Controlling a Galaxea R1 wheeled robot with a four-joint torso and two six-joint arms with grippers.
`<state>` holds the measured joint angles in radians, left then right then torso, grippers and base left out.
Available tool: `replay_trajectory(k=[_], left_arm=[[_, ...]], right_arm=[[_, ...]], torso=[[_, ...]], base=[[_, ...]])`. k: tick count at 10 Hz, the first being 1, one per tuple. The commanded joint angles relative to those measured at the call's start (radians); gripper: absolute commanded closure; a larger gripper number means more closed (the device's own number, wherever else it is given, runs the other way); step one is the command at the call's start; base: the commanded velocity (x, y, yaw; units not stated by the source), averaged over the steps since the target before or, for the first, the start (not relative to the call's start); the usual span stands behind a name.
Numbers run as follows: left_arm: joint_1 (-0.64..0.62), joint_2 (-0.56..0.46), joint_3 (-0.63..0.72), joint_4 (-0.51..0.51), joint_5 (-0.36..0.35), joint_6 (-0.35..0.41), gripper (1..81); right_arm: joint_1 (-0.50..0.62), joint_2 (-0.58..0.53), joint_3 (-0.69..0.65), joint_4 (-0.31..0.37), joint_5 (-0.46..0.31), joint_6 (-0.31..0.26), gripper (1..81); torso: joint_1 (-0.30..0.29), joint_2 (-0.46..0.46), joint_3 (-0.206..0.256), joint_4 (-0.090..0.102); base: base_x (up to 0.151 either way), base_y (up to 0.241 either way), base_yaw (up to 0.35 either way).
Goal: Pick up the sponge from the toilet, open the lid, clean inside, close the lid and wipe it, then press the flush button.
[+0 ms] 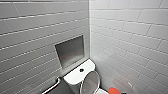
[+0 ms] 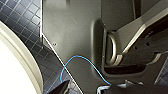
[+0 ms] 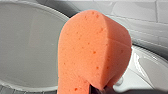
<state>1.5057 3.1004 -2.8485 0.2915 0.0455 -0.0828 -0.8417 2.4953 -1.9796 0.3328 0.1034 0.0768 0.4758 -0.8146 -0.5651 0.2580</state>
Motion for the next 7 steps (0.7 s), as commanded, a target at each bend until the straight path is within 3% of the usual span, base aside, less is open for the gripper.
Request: replay_trajectory(k=[1, 5, 6, 7], left_arm=[[-0.017, 0.000, -0.003, -0.002, 0.066, 0.000, 1.0], [-0.015, 0.001, -0.003, -0.002, 0.065, 0.000, 1.0], [-0.015, 0.000, -0.003, -0.002, 0.066, 0.000, 1.0], [-0.014, 0.000, -0.003, -0.002, 0.065, 0.000, 1.0]], right_arm=[[0.141, -0.021, 0.009, -0.012, -0.060, -0.003, 81.1], [0.147, 0.022, -0.031, -0.012, -0.065, 0.000, 81.1], [0.138, 0.032, -0.045, -0.011, -0.065, 0.003, 81.1], [0.134, 0.049, -0.068, -0.006, -0.065, 0.004, 81.1]], torso=[[0.064, -0.100, 0.004, 0.000], [0.122, -0.192, -0.022, 0.000], [0.207, -0.326, -0.022, 0.000], [0.168, -0.266, -0.022, 0.000]], base=[[0.000, 0.000, 0.000], [0.000, 0.000, 0.000], [0.000, 0.000, 0.000], [0.000, 0.000, 0.000]])
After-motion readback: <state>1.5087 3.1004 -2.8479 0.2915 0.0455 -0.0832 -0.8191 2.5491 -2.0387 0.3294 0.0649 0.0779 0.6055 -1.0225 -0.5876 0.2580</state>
